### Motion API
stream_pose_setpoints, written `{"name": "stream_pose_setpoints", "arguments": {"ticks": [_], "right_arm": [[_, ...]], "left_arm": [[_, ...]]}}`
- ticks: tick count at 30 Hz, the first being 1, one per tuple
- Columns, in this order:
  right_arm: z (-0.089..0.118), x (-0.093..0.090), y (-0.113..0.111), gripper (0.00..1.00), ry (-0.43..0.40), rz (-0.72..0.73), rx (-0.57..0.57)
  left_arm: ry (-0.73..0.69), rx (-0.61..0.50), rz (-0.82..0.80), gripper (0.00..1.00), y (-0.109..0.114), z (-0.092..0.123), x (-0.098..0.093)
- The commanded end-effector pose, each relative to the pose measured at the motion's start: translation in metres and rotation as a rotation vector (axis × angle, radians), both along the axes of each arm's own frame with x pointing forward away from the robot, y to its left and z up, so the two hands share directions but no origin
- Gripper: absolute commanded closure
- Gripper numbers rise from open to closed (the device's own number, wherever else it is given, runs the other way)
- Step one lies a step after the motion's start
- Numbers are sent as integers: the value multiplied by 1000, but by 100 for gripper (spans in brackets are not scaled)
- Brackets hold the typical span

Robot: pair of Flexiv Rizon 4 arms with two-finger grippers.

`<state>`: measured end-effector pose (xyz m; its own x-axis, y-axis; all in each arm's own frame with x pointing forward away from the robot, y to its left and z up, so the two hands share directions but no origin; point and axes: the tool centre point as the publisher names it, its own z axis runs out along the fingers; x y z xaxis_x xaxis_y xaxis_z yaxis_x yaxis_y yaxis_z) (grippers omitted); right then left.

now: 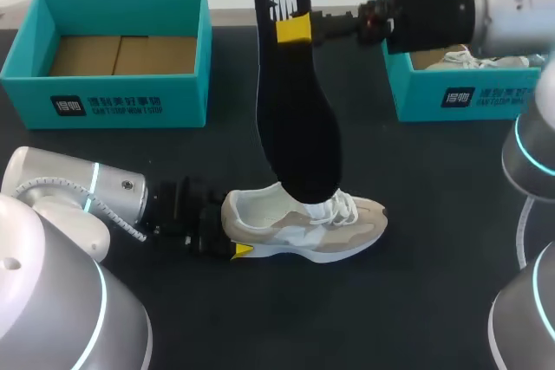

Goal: Take the shoe out of the shoebox, open the shoe tongue, remove and reinsert the insole, then place the shoe into the shoebox

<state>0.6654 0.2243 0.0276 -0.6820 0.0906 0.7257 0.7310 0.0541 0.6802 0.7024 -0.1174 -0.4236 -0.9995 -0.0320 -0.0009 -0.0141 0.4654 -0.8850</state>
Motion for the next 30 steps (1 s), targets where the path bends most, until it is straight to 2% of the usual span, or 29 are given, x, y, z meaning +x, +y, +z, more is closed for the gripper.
{"name": "stream_pose_setpoints", "arguments": {"ticks": [1, 15, 21, 30], "right_arm": [[-1, -8, -5, 100, 0, -37, -17], [-1, -8, -5, 100, 0, -37, -17], [0, -17, -17, 100, 61, -39, 50], [-4, -32, -19, 100, 126, -28, 61]], "left_arm": [[1, 5, -2, 100, -2, -2, 1], [1, 5, -2, 100, -2, -2, 1], [1, 5, -2, 100, -2, -2, 1], [1, 5, -2, 100, -2, -2, 1]]}}
